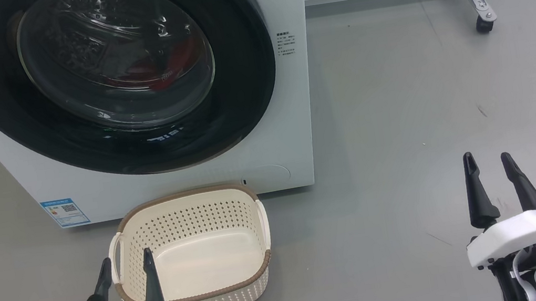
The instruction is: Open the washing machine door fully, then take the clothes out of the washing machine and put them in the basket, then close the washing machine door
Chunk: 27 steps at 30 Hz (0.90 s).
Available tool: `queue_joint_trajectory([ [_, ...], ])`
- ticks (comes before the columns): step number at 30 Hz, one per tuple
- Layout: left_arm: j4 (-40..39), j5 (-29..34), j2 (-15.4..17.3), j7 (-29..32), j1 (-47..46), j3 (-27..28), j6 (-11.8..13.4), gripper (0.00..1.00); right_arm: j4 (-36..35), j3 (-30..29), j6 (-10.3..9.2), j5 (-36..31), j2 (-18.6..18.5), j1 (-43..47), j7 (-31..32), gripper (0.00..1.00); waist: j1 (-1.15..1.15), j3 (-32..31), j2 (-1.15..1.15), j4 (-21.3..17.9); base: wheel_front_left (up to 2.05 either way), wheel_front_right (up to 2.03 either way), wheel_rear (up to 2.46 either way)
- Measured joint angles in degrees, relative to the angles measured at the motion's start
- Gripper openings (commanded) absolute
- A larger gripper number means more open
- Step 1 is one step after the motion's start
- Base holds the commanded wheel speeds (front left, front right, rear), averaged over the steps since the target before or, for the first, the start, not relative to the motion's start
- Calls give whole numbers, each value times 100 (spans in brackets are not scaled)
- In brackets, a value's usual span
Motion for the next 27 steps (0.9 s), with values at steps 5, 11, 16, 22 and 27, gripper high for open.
queue_joint_trajectory([
  [5,162,186,-8,-68,5,-3,66,100,103,120,-77,-276,-15,0,2,100,0,-16,0,7,0,0,0],
  [11,298,436,-11,-142,5,-66,154,100,209,297,-134,-692,-59,1,11,100,0,-28,0,10,0,0,0],
  [16,364,300,-19,-194,6,-130,225,100,227,392,-178,-931,-59,1,11,100,0,-36,0,11,0,0,0],
  [22,445,520,-23,-277,3,-226,294,100,229,490,-224,-1244,-56,-13,4,100,0,-43,0,9,0,0,0],
  [27,513,622,-24,-302,-5,-316,297,100,233,512,-229,-1376,-23,-48,-8,100,0,-44,0,1,0,0,0],
])
